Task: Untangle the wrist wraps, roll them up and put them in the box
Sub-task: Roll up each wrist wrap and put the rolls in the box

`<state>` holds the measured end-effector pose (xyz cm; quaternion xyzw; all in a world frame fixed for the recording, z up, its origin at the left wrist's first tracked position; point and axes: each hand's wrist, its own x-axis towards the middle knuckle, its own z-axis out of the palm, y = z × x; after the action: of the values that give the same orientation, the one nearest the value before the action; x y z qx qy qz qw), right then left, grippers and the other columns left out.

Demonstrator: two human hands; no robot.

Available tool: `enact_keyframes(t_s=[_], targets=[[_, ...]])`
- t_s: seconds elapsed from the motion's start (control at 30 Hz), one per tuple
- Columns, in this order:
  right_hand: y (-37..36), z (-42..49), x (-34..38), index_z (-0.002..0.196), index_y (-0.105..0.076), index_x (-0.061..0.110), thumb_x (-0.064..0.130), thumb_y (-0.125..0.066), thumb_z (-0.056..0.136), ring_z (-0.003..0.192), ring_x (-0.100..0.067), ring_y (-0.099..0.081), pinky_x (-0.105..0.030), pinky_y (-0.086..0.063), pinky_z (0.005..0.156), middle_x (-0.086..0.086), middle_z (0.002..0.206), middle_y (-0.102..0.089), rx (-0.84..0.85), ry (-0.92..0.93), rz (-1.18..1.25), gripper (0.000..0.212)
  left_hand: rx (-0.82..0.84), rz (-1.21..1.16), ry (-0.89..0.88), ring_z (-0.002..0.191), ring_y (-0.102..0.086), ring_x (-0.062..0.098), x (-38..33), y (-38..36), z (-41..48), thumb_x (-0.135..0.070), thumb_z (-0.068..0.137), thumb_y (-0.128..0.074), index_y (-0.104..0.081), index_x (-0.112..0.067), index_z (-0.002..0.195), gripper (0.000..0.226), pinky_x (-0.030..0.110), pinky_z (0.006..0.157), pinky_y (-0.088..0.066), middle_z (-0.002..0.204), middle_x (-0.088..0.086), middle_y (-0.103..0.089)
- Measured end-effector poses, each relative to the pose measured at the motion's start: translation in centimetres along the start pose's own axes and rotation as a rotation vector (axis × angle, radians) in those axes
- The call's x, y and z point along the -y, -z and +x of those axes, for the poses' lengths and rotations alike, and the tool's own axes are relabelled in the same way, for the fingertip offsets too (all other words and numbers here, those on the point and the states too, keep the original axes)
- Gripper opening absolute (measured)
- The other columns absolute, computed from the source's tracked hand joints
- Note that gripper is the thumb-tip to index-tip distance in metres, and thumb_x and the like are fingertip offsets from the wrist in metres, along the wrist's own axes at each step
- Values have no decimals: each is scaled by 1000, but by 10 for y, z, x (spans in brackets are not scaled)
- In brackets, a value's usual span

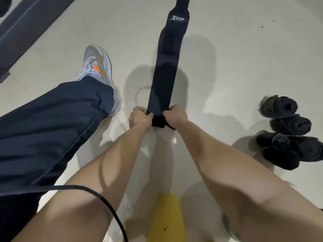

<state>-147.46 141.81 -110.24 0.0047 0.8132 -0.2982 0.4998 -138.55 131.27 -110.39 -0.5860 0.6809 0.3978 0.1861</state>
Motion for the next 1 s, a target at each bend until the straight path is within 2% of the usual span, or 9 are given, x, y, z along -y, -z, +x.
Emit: enact_keyframes(t_s=[0.13, 0.3, 0.4, 0.5, 0.6, 0.73, 0.83, 0.93, 1.0], targets=[[0, -3, -6, 79, -54, 6, 12, -53, 90, 60, -22, -48, -27, -36, 50, -5, 67, -52, -39, -8, 26, 13, 109, -4, -24, 95, -66, 33, 1, -1, 3, -27, 99, -63, -68, -3, 108, 26, 31, 73, -45, 101, 13, -69], [24, -20, -15, 65, -36, 16, 11, -57, 88, 63, -26, -36, -29, -29, 53, -5, 62, -38, -16, 28, 43, 32, 265, -146, -33, 66, -59, 21, -14, 11, -22, -18, 94, -68, -69, -5, 109, 20, 28, 59, -44, 83, 7, -67], [52, -47, -11, 95, -52, 20, 16, -65, 91, 66, -28, -49, -28, -39, 51, -5, 73, -57, 19, 77, 48, 14, 288, -161, -51, 53, -53, 20, -38, 28, -49, -12, 91, -69, -67, -4, 98, 11, 22, 48, -37, 77, 9, -66], [86, -79, -4, 119, -58, 21, 11, -72, 89, 65, -19, -53, -22, -43, 46, -3, 101, -56, -8, 255, 8, 34, 315, -191, -90, 60, -57, 24, -64, 47, -78, -12, 88, -69, -65, -7, 82, 9, 23, 51, -41, 73, 10, -62], [117, -115, 10, 113, -66, 19, 7, -76, 84, 74, -10, -58, -23, -46, 67, -2, 116, -60, -5, 459, -94, 33, 344, -267, -150, 58, -66, 27, -90, 69, -112, -12, 88, -69, -68, 0, 91, 12, 31, 67, -50, 73, 14, -67], [158, -175, 21, 110, -65, 22, 9, -77, 80, 97, -17, -59, -30, -48, 86, 3, 113, -62, -157, 615, -201, 35, 435, -320, -236, 40, -62, 9, -133, 101, -180, -7, 98, -64, -63, -5, 93, 6, 21, 48, -47, 52, 1, -65], [185, -221, 30, 108, -70, 23, 9, -69, 87, 94, -15, -59, -19, -44, 80, 6, 107, -69, -376, 757, -207, 26, 482, -387, -333, 49, -70, 10, -159, 120, -224, -8, 96, -68, -61, -11, 105, 11, 19, 48, -48, 64, -1, -72], [210, -263, 36, 103, -74, 26, 12, -68, 89, 92, -15, -63, -22, -48, 84, 10, 100, -73, -457, 820, -128, 21, 503, -466, -435, 56, -74, 21, -177, 136, -265, -4, 98, -64, -60, -14, 102, 11, 22, 47, -50, 86, 11, -71], [227, -287, 36, 96, -74, 32, 14, -69, 88, 88, -16, -64, -25, -50, 81, 12, 93, -74, -473, 826, -50, 20, 529, -372, -542, 57, -72, 19, -186, 142, -294, -17, 103, -59, -68, -17, 96, 11, 22, 56, -50, 86, 9, -71]])
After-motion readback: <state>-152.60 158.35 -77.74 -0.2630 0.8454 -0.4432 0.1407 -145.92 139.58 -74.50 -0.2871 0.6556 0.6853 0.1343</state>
